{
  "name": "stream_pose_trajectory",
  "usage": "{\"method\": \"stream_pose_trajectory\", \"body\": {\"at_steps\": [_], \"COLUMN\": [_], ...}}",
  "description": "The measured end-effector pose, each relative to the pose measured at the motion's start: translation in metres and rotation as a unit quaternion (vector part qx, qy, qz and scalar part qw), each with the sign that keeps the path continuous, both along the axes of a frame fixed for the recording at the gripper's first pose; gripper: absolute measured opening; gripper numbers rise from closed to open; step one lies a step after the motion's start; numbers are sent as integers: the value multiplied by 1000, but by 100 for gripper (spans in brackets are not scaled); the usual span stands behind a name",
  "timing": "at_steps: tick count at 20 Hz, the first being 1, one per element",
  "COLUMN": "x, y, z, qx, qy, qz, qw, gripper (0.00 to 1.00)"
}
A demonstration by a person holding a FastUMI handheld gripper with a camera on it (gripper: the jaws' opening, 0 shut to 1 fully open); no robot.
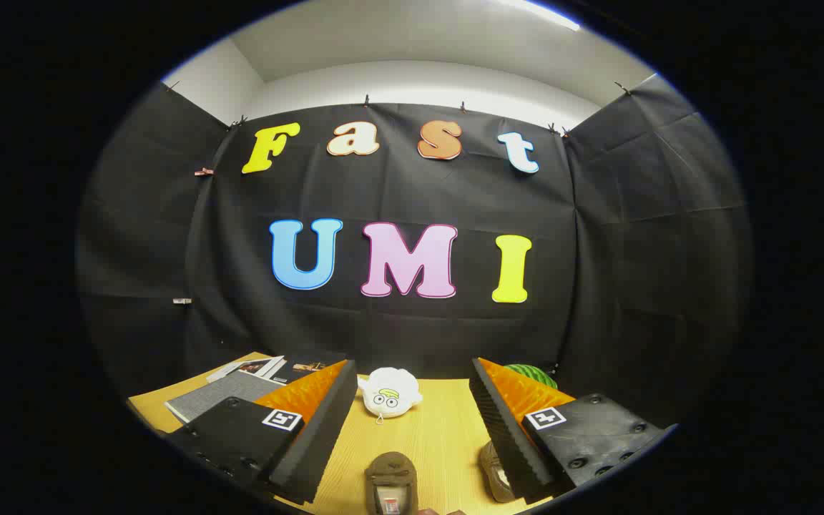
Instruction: Open the storage box then place both shoes into the box .Put the left shoe in first, then the right shoe, with the right side of both shoes facing outward in a uniform manner.
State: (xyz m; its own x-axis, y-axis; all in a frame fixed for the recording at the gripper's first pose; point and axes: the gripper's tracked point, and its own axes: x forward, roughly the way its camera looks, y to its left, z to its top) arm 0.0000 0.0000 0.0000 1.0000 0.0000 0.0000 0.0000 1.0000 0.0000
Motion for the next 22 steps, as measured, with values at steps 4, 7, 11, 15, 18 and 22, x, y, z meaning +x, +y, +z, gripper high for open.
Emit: {"method": "stream_pose_trajectory", "body": {"at_steps": [4, 7, 11, 15, 18, 22], "x": [-1, 0, 0, 0, 1, 2], "y": [0, 3, 6, 7, 9, 9], "z": [-8, -17, -20, -21, -22, -27], "qx": [23, 28, 18, 22, 26, 20], "qy": [20, 32, 36, 37, 40, 51], "qz": [-3, -3, 4, 5, 8, 8], "qw": [1000, 999, 999, 999, 999, 998], "gripper": [97, 97, 97, 97, 97, 97]}}
